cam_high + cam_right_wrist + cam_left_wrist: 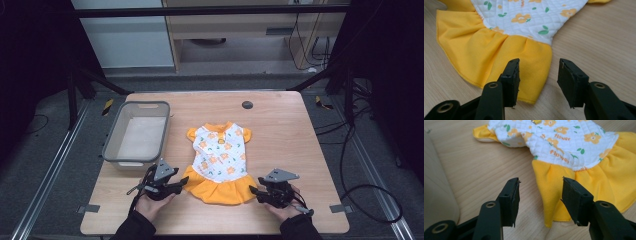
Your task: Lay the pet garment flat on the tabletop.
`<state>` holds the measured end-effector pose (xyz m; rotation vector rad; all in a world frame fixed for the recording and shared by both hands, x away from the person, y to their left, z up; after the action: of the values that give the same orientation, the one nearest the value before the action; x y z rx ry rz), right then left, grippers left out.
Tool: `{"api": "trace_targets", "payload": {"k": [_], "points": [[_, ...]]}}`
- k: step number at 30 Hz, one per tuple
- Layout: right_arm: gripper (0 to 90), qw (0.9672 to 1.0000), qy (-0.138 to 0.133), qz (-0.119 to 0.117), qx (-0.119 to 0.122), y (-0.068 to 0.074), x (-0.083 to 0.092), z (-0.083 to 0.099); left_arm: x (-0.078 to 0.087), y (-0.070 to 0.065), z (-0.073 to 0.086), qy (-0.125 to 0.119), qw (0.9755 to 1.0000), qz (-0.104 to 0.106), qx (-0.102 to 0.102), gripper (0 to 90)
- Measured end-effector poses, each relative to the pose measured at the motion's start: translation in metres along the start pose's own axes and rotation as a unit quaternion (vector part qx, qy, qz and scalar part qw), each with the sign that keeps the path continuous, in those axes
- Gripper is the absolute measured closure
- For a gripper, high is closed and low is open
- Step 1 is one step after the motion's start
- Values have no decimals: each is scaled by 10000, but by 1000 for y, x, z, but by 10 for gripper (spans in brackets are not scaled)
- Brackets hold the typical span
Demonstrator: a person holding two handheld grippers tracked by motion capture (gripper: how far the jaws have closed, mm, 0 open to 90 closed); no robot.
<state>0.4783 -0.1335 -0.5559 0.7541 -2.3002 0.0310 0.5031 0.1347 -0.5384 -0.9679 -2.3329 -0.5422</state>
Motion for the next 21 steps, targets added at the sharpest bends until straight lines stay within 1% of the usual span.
{"api": "trace_targets", "payload": {"k": [1, 3, 4, 6, 7, 8, 9, 10, 12, 15, 16, 17, 18, 19, 20, 21], "points": [[555, 10000, 45, 9, -45, 0, -2, 2, -1, 0, 2, 41, 10000, 29, 14, 523], [578, 9999, 105, 32, -20, 0, -5, 4, -5, -1, 7, 241, 9996, 131, 68, 578], [597, 9998, 165, 26, -48, 1, -6, 6, -5, -2, 8, 297, 9994, 136, 61, 614], [628, 9997, 253, 32, -57, 1, -7, 9, -6, -4, 11, 421, 9988, 224, 89, 680], [654, 9995, 300, 28, -69, 1, -8, 11, -6, -5, 12, 446, 9986, 271, 110, 732], [714, 9994, 346, 7, -21, 2, -9, 12, -6, -6, 13, 476, 9983, 311, 115, 810], [714, 9994, 346, 7, -21, 2, -9, 12, -5, -6, 13, 488, 9982, 337, 115, 810], [740, 9994, 339, -10, -22, 3, -9, 12, -5, -7, 13, 498, 9981, 353, 111, 834], [811, 9992, 401, -40, -10, 6, -9, 13, -4, -8, 14, 514, 9979, 386, 124, 854], [841, 9990, 440, -36, 38, 7, -5, 10, 2, -10, 14, 511, 9974, 469, 215, 861], [842, 9991, 408, -66, 50, 8, -3, 9, 6, -12, 15, 525, 9972, 481, 231, 861], [841, 9993, 328, -162, 32, 9, 1, 6, 9, -14, 16, 529, 9971, 490, 240, 861], [839, 9995, 248, -200, 62, 9, 8, 3, 12, -16, 17, 531, 9969, 524, 240, 861], [839, 9995, 248, -200, 62, 9, 8, 3, 15, -18, 18, 534, 9967, 534, 284, 861], [838, 9996, 184, -230, 28, 9, 12, 1, 19, -21, 21, 591, 9964, 534, 285, 861], [836, 9997, 126, -208, 18, 6, 16, 1, 20, -25, 23, 598, 9961, 572, 311, 859]]}}
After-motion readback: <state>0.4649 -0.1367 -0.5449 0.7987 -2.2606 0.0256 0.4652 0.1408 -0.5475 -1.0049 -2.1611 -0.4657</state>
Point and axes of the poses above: each handheld gripper's, and its own axes: x roughly backward along the jaws, z roughly out of its underside, y roughly to its left, the point moved 10 cm from there along -x, roughly forward along the jaws, and after that the axes turned 10 degrees about -x, right-handed, at the moved point
